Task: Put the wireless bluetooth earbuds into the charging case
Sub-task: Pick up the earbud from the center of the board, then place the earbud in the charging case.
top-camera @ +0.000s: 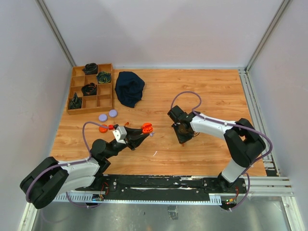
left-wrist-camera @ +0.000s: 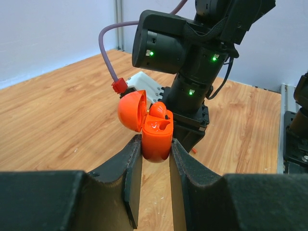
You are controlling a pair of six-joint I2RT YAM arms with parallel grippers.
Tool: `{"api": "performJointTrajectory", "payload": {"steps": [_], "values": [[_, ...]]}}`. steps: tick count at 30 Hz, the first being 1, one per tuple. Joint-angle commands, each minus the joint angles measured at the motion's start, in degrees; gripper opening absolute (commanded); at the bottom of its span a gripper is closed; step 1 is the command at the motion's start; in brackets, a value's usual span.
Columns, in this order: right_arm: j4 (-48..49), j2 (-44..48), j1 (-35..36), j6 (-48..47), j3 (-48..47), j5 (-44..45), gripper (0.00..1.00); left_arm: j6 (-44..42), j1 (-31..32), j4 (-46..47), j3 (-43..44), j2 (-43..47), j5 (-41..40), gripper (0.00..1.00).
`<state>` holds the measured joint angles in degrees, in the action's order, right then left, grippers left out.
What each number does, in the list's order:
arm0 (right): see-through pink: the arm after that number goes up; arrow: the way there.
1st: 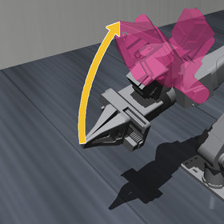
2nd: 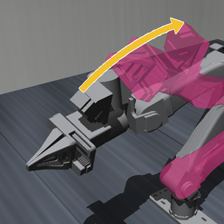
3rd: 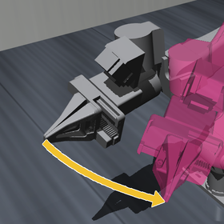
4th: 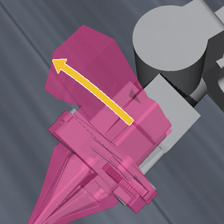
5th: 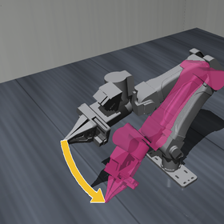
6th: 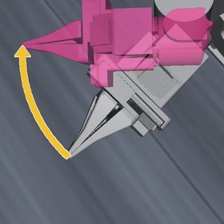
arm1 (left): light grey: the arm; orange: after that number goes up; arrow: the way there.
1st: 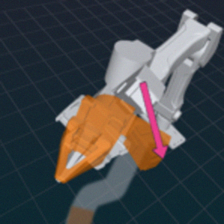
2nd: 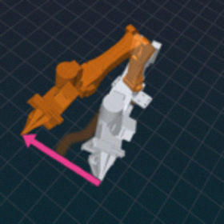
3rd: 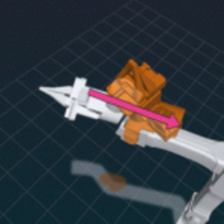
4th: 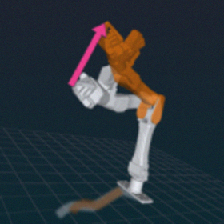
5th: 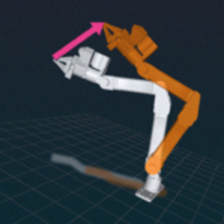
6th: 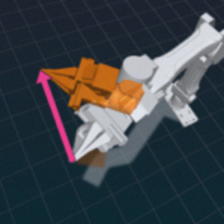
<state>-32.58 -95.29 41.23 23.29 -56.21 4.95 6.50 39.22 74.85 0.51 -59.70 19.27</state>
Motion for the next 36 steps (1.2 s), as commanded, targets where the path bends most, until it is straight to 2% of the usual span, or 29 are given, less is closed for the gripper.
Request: {"api": "performJointTrajectory", "payload": {"steps": [1,8,16,23,30,36], "values": [[1.56,1.54,0.08,-0.76,1.88,2.53,0.21,-0.23,0.33,2.44,-0.24,-0.14,0.15,0.0],[1.88,9.06,2.73,-3.24,0.12,5.94,0.21,-1.41,0.33,2.88,0.39,-0.02,0.06,0.0],[4.54,19.53,8.98,-7.26,-4.22,12.6,0.2,-4.02,0.33,3.73,0.93,-0.43,-0.75,0.0],[6.89,26.24,14.43,-11.77,-7.02,13.6,0.2,-3.97,0.33,3.95,2.58,-1.65,-1.03,0.0],[13.12,30.56,21.19,-16.06,-6.84,13.94,0.21,-3.57,0.33,5.3,4.52,-3.79,-0.07,0.0],[23.46,33.27,26.49,-20.98,-4.72,15.12,0.22,-2.76,0.34,6.1,5.53,-4.62,0.74,0.0]]}}
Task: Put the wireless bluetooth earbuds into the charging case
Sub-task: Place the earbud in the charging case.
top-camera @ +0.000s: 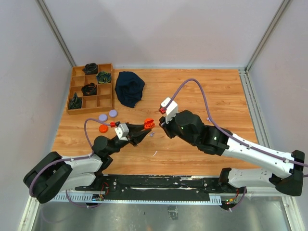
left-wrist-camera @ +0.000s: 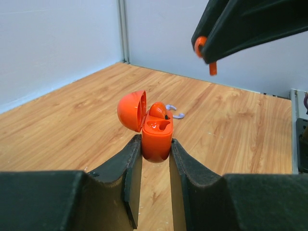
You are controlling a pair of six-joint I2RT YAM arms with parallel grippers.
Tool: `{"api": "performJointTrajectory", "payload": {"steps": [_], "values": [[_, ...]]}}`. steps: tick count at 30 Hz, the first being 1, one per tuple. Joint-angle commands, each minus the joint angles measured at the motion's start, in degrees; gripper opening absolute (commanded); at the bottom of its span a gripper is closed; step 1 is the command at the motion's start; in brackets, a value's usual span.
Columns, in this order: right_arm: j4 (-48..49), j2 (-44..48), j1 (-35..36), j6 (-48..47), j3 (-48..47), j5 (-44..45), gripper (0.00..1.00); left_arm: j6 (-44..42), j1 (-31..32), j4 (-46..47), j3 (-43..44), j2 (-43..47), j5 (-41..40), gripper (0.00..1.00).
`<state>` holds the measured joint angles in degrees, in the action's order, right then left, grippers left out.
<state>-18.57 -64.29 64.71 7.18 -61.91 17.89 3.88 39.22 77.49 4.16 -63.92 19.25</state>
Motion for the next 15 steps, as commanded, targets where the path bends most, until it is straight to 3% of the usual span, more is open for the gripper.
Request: {"api": "performJointTrajectory", "payload": {"steps": [1,15], "values": [[11.58,2.54,3.42,-5.55,1.51,1.88,0.22,0.08,0.37,3.33,1.98,-0.49,0.87,0.0],[21.45,-2.05,5.16,-7.24,3.72,-1.58,0.22,4.95,0.39,6.59,2.96,-2.42,3.17,0.0]]}}
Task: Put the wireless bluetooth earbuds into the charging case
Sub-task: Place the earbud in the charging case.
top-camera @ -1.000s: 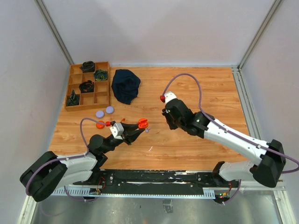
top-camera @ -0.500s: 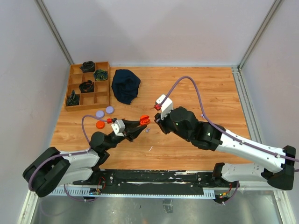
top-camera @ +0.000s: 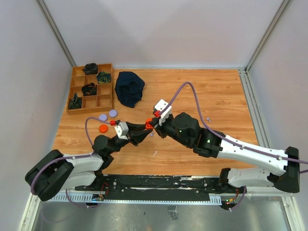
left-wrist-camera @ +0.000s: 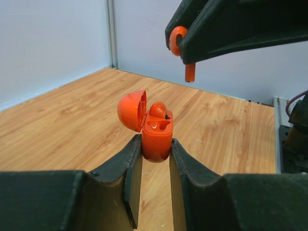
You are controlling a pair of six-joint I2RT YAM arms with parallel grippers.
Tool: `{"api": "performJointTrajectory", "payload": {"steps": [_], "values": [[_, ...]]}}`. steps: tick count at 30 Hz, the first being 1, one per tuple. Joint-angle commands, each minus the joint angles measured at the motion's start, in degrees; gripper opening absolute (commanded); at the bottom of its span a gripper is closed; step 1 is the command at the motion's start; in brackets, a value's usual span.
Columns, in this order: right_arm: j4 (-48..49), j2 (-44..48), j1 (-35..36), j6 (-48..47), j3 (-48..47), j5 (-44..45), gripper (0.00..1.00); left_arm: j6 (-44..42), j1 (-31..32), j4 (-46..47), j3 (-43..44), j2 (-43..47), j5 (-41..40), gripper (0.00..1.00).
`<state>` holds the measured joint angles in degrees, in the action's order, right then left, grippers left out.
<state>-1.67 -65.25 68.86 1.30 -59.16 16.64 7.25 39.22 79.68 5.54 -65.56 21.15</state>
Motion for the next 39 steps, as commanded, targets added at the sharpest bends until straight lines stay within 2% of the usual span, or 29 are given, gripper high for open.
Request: {"api": "performJointTrajectory", "payload": {"steps": [1,18,39], "values": [[4.69,-1.55,1.01,-1.54,1.0,-0.22,0.22,1.93,0.34,4.81,1.58,-0.93,1.34,0.0],[2.1,-2.94,1.19,-1.64,2.2,0.59,0.22,6.12,0.35,4.93,1.22,1.4,0.5,0.0],[3.71,-3.12,1.97,-5.05,1.1,2.61,0.22,8.73,0.34,2.03,2.46,0.68,2.35,0.0]]}}
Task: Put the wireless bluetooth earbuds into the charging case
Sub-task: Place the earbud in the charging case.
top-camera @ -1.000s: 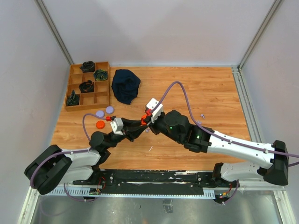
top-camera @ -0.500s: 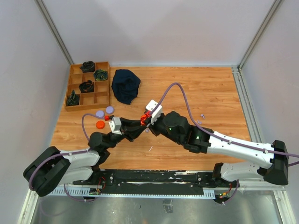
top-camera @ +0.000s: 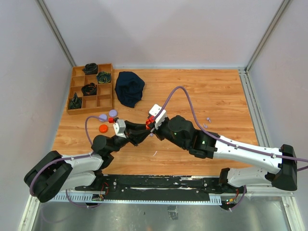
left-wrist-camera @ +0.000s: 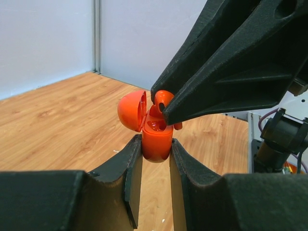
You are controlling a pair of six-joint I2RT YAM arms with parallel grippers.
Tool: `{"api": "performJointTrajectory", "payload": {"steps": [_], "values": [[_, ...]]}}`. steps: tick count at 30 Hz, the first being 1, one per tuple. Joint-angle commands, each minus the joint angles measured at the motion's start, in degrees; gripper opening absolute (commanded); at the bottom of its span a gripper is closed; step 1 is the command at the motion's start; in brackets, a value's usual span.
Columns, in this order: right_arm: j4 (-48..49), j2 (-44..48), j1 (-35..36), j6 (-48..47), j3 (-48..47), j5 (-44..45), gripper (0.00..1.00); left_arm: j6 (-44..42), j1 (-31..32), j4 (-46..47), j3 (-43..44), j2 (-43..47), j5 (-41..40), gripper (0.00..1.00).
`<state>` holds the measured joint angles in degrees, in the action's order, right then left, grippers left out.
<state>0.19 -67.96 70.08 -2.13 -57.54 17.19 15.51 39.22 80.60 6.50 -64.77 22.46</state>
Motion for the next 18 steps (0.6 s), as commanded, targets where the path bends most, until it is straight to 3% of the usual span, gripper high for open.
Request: {"api": "performJointTrajectory", "payload": {"steps": [1,18], "values": [[1.95,-0.41,0.75,-1.64,-0.43,2.23,0.22,0.49,0.41,1.04,1.5,-0.03,1.08,0.0],[3.41,0.06,0.73,-1.84,0.11,2.38,0.22,2.27,0.4,0.76,2.02,-0.92,1.76,0.0]]}}
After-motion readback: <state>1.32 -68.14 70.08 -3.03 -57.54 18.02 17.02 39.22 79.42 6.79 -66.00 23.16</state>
